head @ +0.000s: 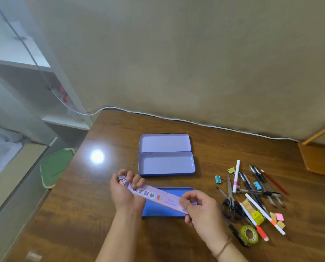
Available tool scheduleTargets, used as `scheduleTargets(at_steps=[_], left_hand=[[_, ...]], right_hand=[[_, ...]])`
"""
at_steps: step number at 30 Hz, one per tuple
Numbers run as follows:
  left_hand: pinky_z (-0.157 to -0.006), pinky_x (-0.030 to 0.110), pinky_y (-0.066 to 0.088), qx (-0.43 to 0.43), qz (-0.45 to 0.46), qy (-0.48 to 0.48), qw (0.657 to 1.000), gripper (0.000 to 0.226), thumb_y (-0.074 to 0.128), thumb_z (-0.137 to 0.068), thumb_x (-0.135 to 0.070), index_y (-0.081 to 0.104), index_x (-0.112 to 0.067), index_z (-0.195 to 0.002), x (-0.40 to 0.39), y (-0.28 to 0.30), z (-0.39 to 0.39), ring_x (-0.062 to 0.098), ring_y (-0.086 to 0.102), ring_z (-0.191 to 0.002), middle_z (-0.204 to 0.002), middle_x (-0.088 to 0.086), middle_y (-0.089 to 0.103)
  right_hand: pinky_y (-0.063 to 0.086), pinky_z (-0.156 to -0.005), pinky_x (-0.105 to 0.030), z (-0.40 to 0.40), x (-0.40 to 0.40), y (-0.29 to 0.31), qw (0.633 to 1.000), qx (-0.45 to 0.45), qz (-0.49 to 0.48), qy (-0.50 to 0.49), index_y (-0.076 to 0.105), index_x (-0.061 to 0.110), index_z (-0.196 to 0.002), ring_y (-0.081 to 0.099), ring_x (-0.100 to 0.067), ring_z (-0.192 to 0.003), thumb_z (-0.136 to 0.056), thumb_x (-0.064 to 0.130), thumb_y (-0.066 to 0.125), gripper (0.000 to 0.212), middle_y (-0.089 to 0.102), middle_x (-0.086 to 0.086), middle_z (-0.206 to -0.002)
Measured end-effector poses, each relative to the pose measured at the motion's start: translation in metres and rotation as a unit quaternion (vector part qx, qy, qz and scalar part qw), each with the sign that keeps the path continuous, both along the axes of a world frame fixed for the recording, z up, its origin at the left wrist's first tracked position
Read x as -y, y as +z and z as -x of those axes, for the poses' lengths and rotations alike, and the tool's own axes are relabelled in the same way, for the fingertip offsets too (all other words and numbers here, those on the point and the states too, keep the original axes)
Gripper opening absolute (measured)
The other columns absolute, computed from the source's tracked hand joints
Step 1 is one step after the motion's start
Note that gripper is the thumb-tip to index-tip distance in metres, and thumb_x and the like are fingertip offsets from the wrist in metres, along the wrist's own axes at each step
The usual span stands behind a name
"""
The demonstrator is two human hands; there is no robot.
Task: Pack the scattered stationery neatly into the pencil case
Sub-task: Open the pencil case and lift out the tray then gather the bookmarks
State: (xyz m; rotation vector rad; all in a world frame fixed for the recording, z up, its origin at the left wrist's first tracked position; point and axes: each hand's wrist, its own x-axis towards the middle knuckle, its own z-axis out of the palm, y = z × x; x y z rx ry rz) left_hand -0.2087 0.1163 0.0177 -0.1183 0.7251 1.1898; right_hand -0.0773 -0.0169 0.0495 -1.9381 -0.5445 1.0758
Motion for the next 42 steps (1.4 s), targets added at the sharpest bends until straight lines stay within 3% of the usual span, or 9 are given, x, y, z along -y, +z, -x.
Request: scheduleTargets(at_steps=[3,7,11,22,26,29,32,36,42], left_hand=[[-0.038,0.018,0.023,-0.002,-0.003,0.005,1.000,0.039,0.039,-0.099,-0.039,0.047,-0.021,-0.066,-0.016,-0.004,0.007,0.009,0.025,-0.038,-0.054,-0.005,0.032],[-0.040,0.018,0.025,0.018,0.012,0.010,1.000,0.043,0.038,-0.101,-0.039,0.046,-0.019,-0.063,-0.029,-0.007,0.005,0.009,0.025,-0.041,-0.057,-0.005,0.034],[-0.040,0.020,0.031,0.014,0.013,-0.003,1.000,0.044,0.037,-0.102,-0.035,0.044,-0.017,-0.063,-0.031,-0.011,-0.003,0.011,0.028,-0.043,-0.058,-0.003,0.033],[-0.054,0.024,0.032,0.085,0.021,-0.027,0.996,0.029,0.040,-0.098,-0.020,0.043,-0.018,-0.069,-0.052,-0.030,-0.005,0.013,0.028,-0.048,-0.057,-0.005,0.031],[-0.075,0.030,0.047,-0.108,-0.070,-0.060,0.990,0.023,0.039,-0.102,-0.014,0.056,-0.012,-0.087,-0.069,-0.040,-0.007,0.018,0.058,-0.065,-0.068,0.001,0.058],[-0.081,0.030,0.050,-0.358,-0.169,-0.110,0.912,0.020,0.046,-0.100,-0.008,0.063,-0.016,-0.093,-0.086,-0.055,0.002,0.018,0.063,-0.085,-0.087,0.001,0.068],[-0.078,0.030,0.050,-0.575,-0.215,-0.208,0.761,0.019,0.061,-0.090,-0.009,0.065,-0.024,-0.100,-0.099,-0.068,0.009,0.012,0.061,-0.082,-0.104,-0.001,0.067],[-0.079,0.020,0.049,-0.637,-0.340,-0.297,0.625,0.034,0.068,-0.084,-0.010,0.062,-0.029,-0.112,-0.103,-0.071,0.004,0.011,0.061,-0.089,-0.119,-0.007,0.055],[-0.094,0.023,0.039,-0.688,-0.392,-0.351,0.499,0.051,0.070,-0.078,-0.011,0.059,-0.019,-0.127,-0.106,-0.076,-0.001,0.020,0.054,-0.113,-0.130,-0.002,0.054]], right_hand=[[0.053,-0.060,-0.018,0.005,-0.006,-0.002,0.964,0.221,-0.015,0.148,0.067,0.030,-0.082,0.061,0.001,-0.078,-0.074,0.043,0.076,0.017,0.067,0.017,-0.084],[0.039,-0.069,-0.011,0.005,-0.026,-0.012,0.856,0.412,-0.060,0.307,0.067,0.029,-0.089,0.060,-0.001,-0.082,-0.074,0.055,0.064,0.030,0.068,0.016,-0.091],[0.043,-0.067,-0.019,-0.001,-0.047,-0.017,0.805,0.466,-0.086,0.356,0.064,0.032,-0.095,0.061,-0.005,-0.075,-0.078,0.042,0.062,0.020,0.069,0.016,-0.090],[0.049,-0.058,-0.018,-0.011,-0.072,-0.035,0.807,0.467,-0.098,0.348,0.065,0.028,-0.094,0.062,-0.006,-0.072,-0.075,0.030,0.070,0.020,0.068,0.014,-0.089],[0.052,-0.068,-0.028,-0.043,-0.084,-0.033,0.790,0.510,-0.066,0.333,0.066,0.030,-0.089,0.060,-0.010,-0.082,-0.070,0.026,0.077,0.022,0.066,0.016,-0.084],[0.046,-0.064,-0.029,-0.071,-0.103,-0.028,0.771,0.561,-0.036,0.298,0.069,0.029,-0.081,0.058,-0.015,-0.076,-0.062,0.020,0.084,0.025,0.063,0.011,-0.078],[0.042,-0.063,-0.032,-0.087,-0.122,-0.039,0.734,0.599,-0.007,0.321,0.068,0.028,-0.079,0.054,-0.017,-0.074,-0.069,0.018,0.079,0.018,0.064,0.011,-0.076],[0.040,-0.065,-0.034,-0.086,-0.138,-0.061,0.719,0.607,0.000,0.338,0.066,0.028,-0.081,0.053,-0.020,-0.077,-0.077,0.023,0.072,0.009,0.064,0.013,-0.078],[0.043,-0.066,-0.032,-0.076,-0.144,-0.087,0.720,0.595,-0.002,0.357,0.067,0.029,-0.086,0.057,-0.019,-0.083,-0.077,0.023,0.072,0.012,0.067,0.011,-0.090]])
